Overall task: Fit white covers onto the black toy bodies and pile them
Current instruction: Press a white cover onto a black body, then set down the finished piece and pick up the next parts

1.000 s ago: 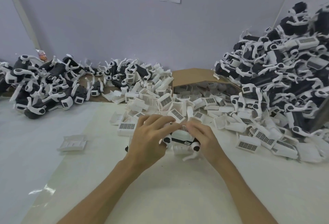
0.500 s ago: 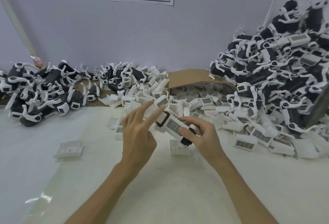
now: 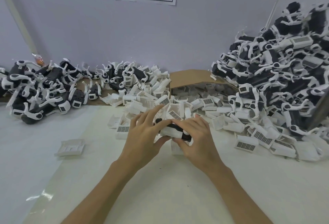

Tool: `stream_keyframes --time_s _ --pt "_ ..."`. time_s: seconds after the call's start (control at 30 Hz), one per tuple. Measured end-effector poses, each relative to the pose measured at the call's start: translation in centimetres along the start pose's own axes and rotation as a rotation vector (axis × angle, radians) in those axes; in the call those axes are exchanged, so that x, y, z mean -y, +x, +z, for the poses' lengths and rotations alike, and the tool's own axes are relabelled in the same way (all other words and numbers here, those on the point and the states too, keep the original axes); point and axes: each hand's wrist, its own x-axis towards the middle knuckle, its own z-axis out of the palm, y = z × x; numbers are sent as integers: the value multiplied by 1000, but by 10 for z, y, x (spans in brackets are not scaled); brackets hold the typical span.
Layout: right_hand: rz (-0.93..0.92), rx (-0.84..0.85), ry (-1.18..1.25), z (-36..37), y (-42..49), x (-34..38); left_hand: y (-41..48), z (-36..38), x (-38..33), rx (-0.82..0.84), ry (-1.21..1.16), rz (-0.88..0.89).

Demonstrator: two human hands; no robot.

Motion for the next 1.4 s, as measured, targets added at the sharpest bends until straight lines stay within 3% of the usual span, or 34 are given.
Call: stream_keyframes --time_s 0.33,0.47,0.67,0.83,0.97,1.03,1.1,1.17,1.23,1.33,1.4 --pt "-18 -53 -81 3 0 4 2 -3 -3 -28 -51 1" --pt "112 -147 5 2 1 5 3 -4 -6 -168 -98 26" --pt "652 -264 612 -19 9 -7 4 -10 -6 -411 -280 -125" --pt "976 19 1048 -26 23 1 4 -11 -13 -463 -393 -183" --pt "1146 293 1175 -36 44 15 5 -13 -14 -513 -419 -206" --pt "1164 247 1282 -53 73 12 6 -15 -12 -541 -413 -180" --pt "1077 -21 1388 -91 124 -2 8 -17 -12 -563 -441 -177" --pt "921 -388 1305 -149 195 -26 8 -16 -12 -566 -442 -174" --pt "871 -583 911 -202 252 -43 7 -10 -11 -529 -406 -188" --pt "911 -550 183 -221 270 -63 7 -6 -8 -492 -394 -230" --pt "698 -492 57 -194 247 -59 8 -6 -9 -463 -421 -243"
